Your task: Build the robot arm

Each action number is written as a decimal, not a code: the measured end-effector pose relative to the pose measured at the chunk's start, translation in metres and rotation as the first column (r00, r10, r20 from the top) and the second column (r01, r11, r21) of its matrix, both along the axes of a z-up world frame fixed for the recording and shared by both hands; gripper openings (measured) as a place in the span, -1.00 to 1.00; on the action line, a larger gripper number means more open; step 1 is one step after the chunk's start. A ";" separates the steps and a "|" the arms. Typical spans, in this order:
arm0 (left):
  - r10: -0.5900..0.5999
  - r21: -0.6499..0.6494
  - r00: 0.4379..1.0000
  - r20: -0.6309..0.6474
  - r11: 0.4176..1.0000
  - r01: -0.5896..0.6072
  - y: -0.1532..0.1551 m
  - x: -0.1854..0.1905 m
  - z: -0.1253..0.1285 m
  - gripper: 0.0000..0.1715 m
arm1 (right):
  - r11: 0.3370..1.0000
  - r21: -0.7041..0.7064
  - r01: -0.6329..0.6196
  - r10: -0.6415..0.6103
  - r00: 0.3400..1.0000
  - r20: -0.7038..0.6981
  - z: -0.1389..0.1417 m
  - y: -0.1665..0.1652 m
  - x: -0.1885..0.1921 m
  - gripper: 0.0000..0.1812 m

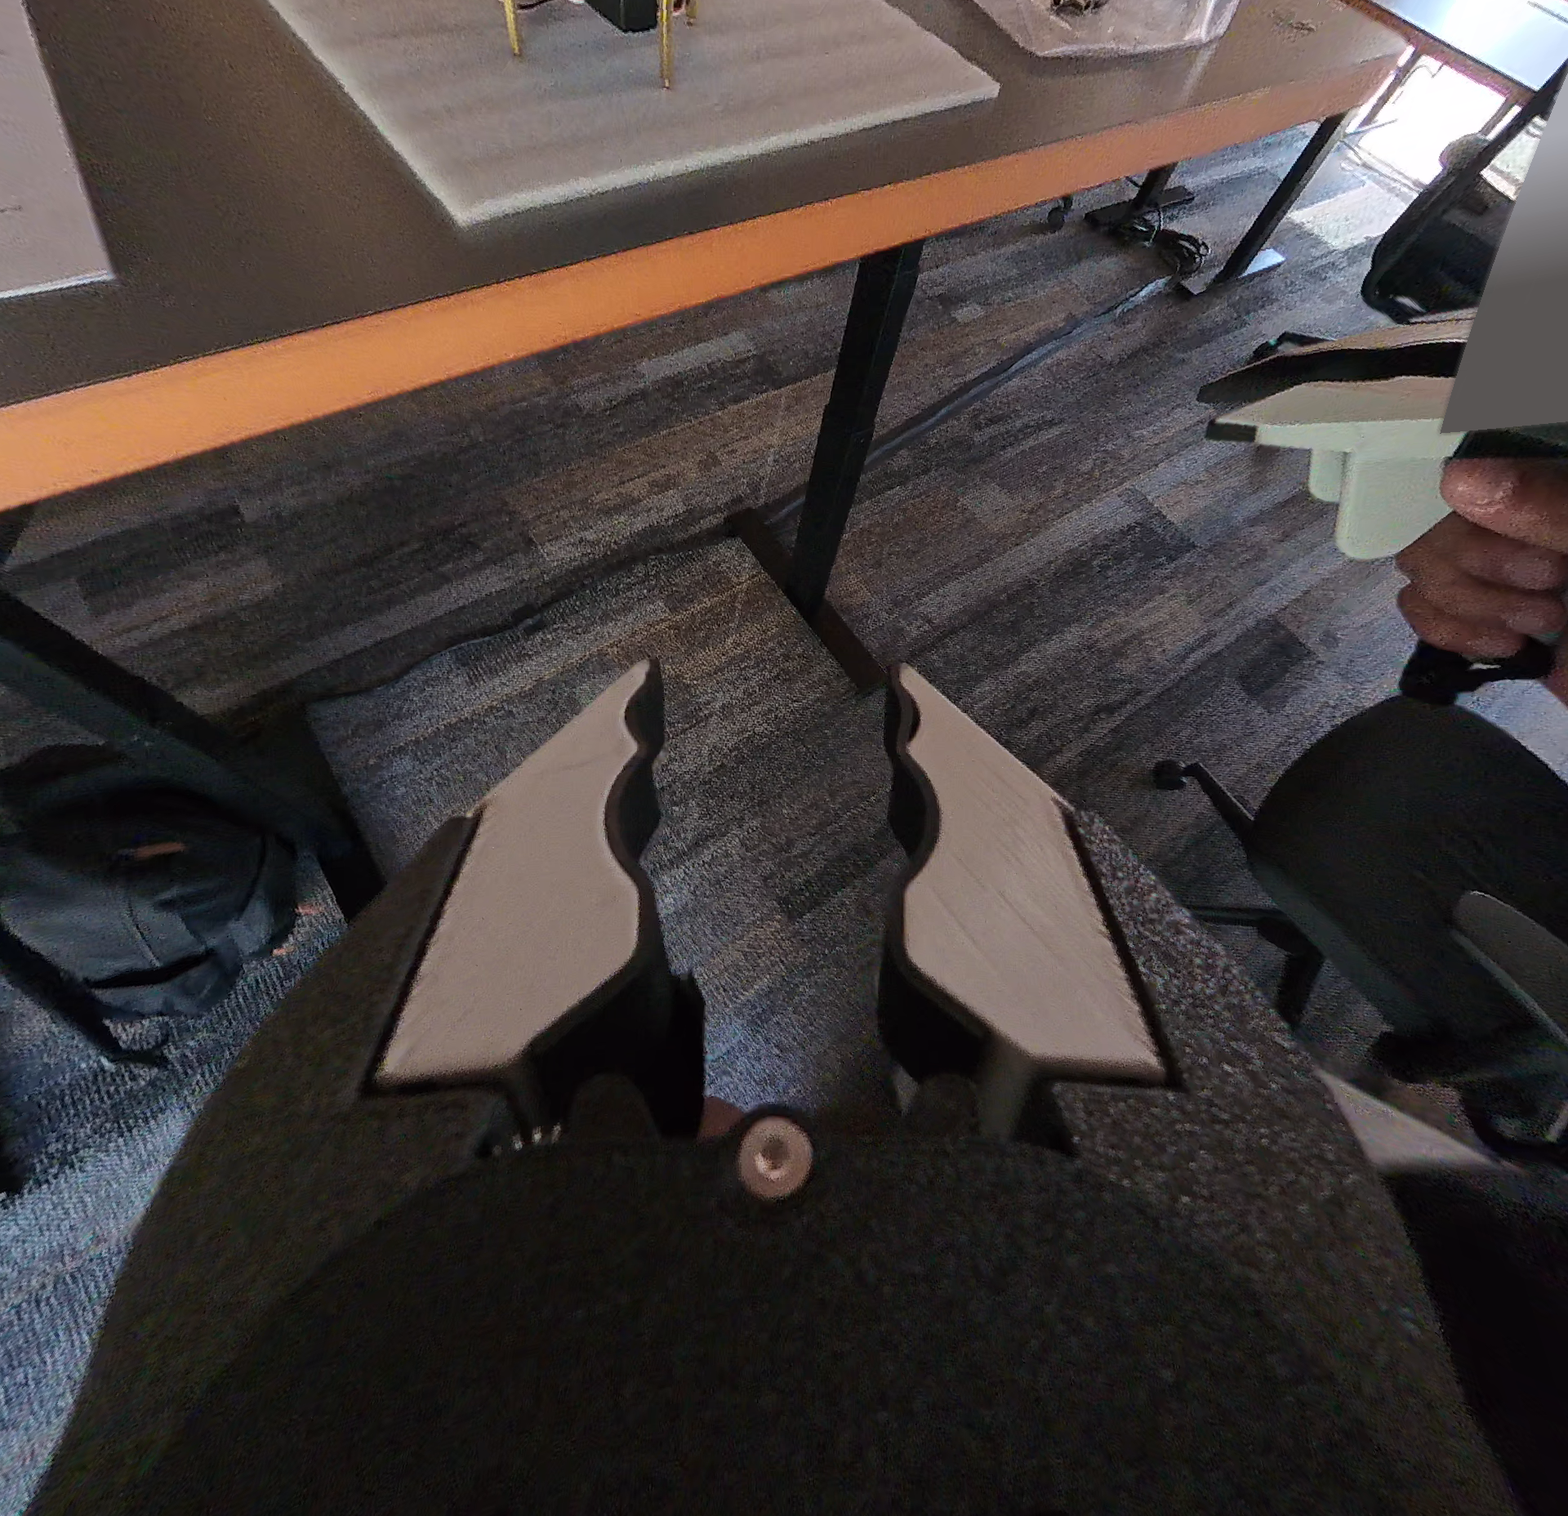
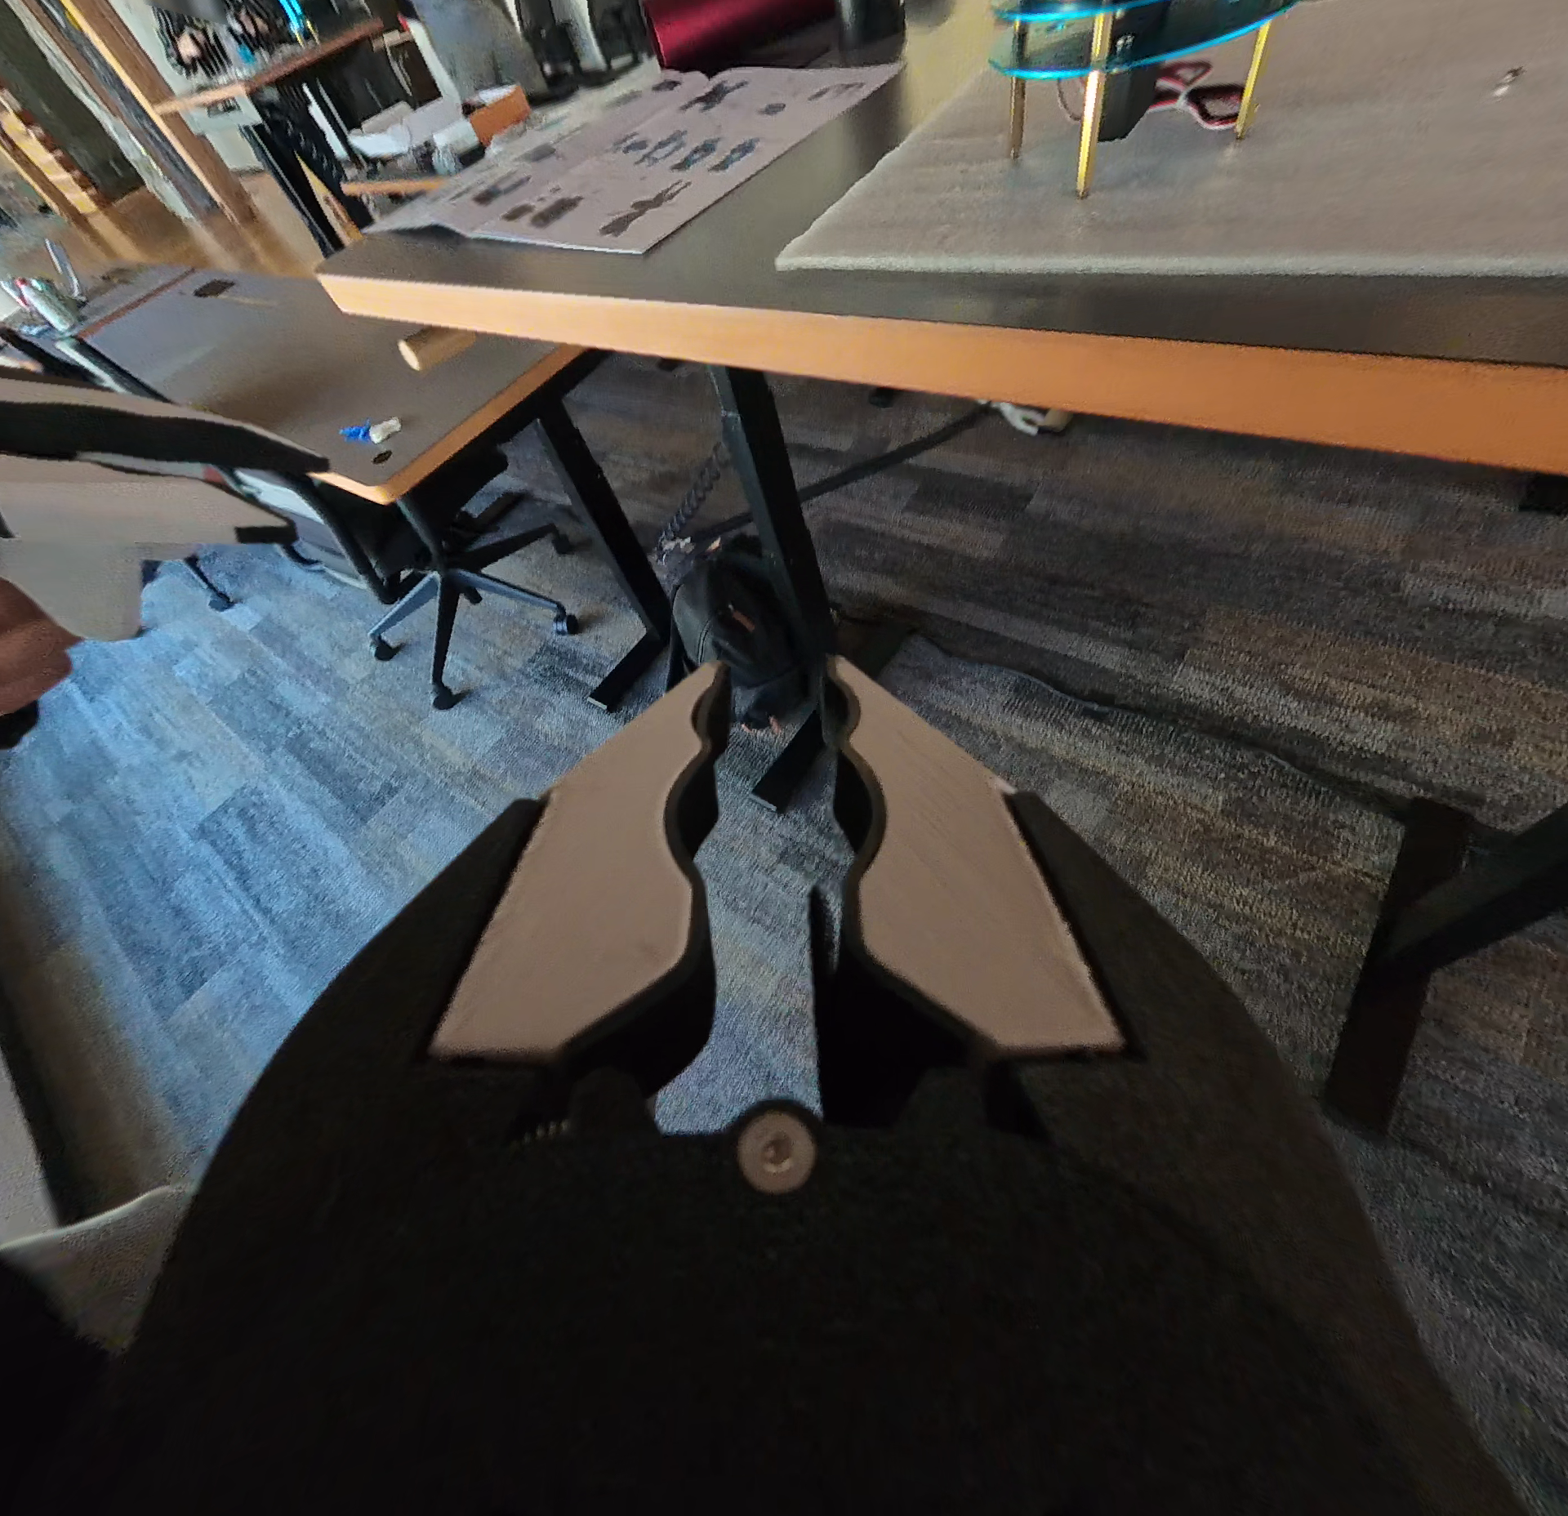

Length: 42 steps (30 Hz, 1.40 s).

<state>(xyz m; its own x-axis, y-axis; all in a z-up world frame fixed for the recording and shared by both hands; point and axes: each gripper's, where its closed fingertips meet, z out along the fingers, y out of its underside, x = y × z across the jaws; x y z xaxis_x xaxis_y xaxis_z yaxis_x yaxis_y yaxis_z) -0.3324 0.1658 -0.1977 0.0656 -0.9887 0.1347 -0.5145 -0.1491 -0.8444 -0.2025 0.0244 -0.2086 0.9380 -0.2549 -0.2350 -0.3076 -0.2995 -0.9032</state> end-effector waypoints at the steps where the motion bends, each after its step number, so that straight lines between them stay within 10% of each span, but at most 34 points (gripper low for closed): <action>1: -0.003 0.014 1.000 0.013 1.000 0.003 0.000 0.007 -0.007 -0.40 | 1.000 0.024 0.005 -0.006 1.000 0.021 -0.006 0.001 0.003 -0.77; 14: -0.002 0.079 0.991 0.137 0.997 -0.009 -0.034 0.087 -0.145 -0.44 | 0.976 0.211 0.049 -0.076 0.990 0.120 -0.138 0.025 0.053 -0.78; 22: -0.171 -0.197 0.973 -0.151 0.970 0.140 -0.062 0.075 -0.168 -0.46 | 0.971 0.236 0.030 -0.065 0.988 0.142 -0.069 0.035 0.062 -0.79; 26: -0.242 -0.323 0.955 -0.174 0.930 0.176 -0.046 0.076 -0.113 -0.46 | 0.978 0.206 0.036 -0.077 0.978 0.195 0.007 0.053 0.090 -0.79; 32: -0.222 -0.162 0.975 -0.018 0.963 0.216 0.014 0.088 0.013 -0.46 | 0.983 0.183 0.025 -0.066 0.973 0.222 0.107 0.097 0.157 -0.78; 42: -0.314 -0.041 0.946 0.077 0.947 0.318 0.041 0.105 0.112 -0.47 | 0.910 -0.004 -0.415 0.414 0.906 0.092 0.084 0.196 0.252 -0.73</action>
<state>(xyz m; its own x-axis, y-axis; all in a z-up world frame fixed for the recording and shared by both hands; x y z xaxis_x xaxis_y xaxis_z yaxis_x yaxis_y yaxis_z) -0.2270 0.2071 -0.0855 -0.2600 -0.9488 0.1795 -0.4835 -0.0329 -0.8747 0.0499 0.2204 -0.1243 0.9754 0.1643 -0.1468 -0.0773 -0.3685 -0.9264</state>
